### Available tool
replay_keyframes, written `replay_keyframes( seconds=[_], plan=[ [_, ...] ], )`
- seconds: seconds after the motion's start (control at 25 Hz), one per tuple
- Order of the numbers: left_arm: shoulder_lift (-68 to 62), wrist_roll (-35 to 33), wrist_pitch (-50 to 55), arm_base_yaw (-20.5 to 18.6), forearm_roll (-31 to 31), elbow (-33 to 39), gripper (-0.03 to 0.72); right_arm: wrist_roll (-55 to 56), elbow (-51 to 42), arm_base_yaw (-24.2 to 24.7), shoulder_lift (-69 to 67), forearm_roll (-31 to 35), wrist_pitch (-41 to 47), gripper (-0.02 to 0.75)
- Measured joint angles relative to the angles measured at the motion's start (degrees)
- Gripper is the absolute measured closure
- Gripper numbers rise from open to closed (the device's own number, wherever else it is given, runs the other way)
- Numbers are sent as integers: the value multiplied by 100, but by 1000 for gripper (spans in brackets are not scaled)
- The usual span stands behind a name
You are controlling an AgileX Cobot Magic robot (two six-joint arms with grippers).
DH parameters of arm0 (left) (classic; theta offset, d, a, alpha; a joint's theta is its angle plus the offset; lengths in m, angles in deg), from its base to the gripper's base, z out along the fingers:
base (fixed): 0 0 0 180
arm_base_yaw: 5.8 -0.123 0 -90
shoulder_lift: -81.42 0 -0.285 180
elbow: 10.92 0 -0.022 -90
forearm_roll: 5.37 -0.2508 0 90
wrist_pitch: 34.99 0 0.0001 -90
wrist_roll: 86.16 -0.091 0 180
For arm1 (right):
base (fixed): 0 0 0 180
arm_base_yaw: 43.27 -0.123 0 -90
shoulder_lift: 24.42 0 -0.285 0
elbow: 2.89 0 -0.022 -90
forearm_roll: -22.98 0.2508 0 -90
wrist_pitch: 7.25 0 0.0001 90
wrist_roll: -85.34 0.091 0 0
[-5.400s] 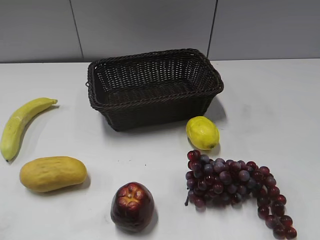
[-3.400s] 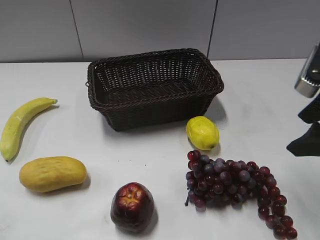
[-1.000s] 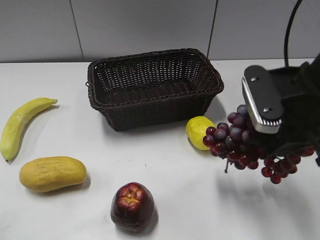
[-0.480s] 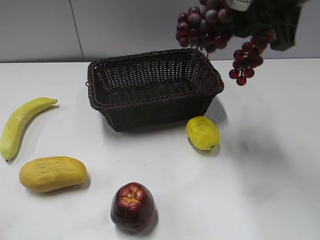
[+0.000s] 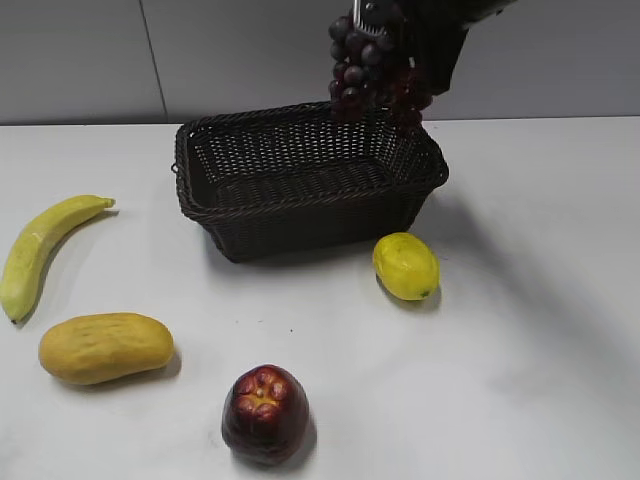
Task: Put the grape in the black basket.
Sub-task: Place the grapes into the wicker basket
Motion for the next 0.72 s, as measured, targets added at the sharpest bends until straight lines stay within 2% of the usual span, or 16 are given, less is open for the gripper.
replay_keyframes(
  seconds=[0.24,0.52,0.72],
  plan=[
    [0,0,0,0,0,0,471,-117,70,-83,-804,-35,-648,480],
    [0,0,0,0,0,0,471,-372,70,-461,-1424,-513,-1437,480],
    [0,0,0,0,0,0,471,-388,70,-485,-1627,-544,-1611,480]
  ],
)
